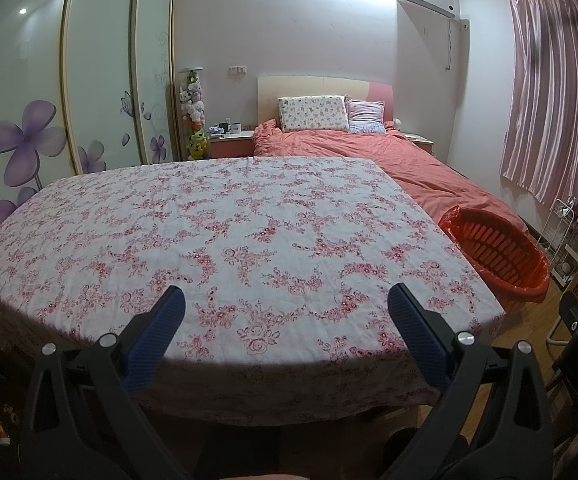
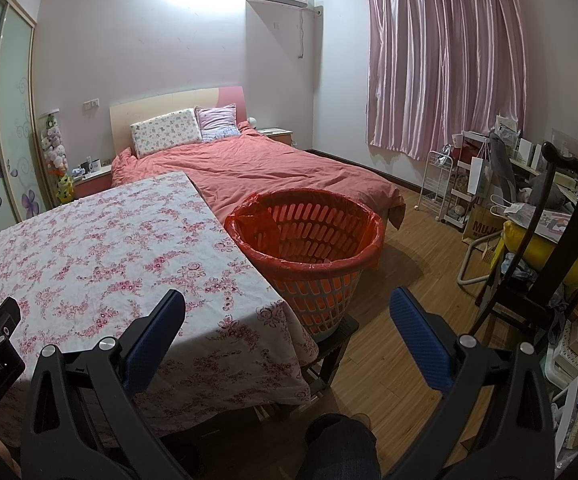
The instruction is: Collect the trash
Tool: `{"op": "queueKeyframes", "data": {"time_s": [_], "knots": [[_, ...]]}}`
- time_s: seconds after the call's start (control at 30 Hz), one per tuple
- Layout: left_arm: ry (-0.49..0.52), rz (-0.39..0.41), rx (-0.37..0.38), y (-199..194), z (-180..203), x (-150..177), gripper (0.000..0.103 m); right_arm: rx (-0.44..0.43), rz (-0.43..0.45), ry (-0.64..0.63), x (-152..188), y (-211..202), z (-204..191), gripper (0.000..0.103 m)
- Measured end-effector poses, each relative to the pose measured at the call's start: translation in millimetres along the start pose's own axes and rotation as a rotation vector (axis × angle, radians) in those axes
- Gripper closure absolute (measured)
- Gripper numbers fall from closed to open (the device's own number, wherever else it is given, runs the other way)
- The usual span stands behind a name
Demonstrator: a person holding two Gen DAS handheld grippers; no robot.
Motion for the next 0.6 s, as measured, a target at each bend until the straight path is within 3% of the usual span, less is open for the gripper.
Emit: {"op": "queueKeyframes", "data": {"time_s": [0.6], "knots": [[-0.001,-0.003,0.001,0.4,-0.2,1.0,0.004,0.0,0.0,0.0,-0.5,0.0,-0.1,0.002]]}}
Point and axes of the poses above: each gripper's, at about its wrist camera, not at the fingertips, and y roughly the way its jaws point, z to its right, x to its underside, the point moved 6 cm from there along y, roughly the way its jaws point, and after that the axes turned 5 degrees about y, right-handed, at the moved point
